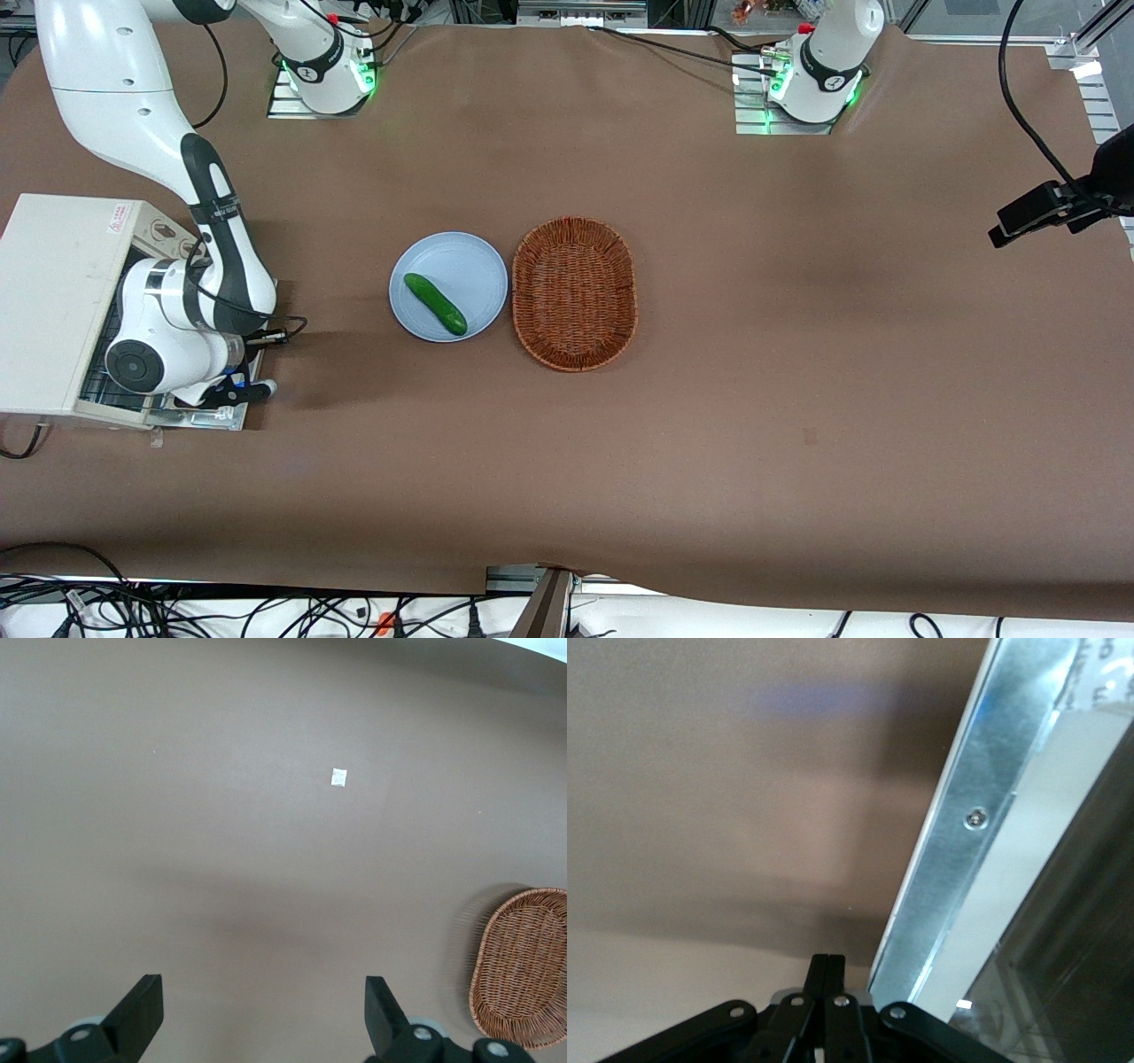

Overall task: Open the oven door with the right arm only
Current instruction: 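Pull the handle outward and down with the right gripper, swinging the door, then push the glass door fully down flat with the right gripper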

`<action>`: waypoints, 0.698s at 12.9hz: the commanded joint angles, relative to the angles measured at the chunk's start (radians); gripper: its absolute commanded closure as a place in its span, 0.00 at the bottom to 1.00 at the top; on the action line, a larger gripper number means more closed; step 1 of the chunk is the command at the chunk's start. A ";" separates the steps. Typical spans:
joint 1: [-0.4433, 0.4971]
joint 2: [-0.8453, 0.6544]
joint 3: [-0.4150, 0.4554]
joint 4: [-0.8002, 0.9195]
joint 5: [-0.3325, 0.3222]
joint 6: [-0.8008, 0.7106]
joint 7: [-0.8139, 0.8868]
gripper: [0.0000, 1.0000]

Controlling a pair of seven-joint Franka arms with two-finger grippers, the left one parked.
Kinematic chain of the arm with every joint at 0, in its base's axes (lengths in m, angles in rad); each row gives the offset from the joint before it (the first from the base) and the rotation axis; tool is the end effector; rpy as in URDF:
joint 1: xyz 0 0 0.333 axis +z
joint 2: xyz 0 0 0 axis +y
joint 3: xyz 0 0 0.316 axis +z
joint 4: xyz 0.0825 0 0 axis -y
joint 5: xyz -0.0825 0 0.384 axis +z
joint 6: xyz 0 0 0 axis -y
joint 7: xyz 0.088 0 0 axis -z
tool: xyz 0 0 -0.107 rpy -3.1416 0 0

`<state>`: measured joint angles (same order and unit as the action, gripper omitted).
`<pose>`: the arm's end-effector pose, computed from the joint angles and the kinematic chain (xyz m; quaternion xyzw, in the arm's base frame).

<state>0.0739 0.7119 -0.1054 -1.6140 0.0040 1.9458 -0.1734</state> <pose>0.6474 -0.0138 0.1854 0.9789 0.0746 -0.1895 0.0152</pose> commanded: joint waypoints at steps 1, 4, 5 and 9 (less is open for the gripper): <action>0.003 -0.008 0.006 0.046 0.014 -0.063 0.035 1.00; 0.006 -0.015 0.006 0.137 0.007 -0.155 0.025 0.87; 0.006 -0.025 0.006 0.153 0.007 -0.168 0.025 0.53; 0.004 -0.092 0.001 0.183 0.004 -0.214 -0.058 0.00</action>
<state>0.0814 0.6692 -0.1043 -1.4351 0.0044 1.7678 -0.1803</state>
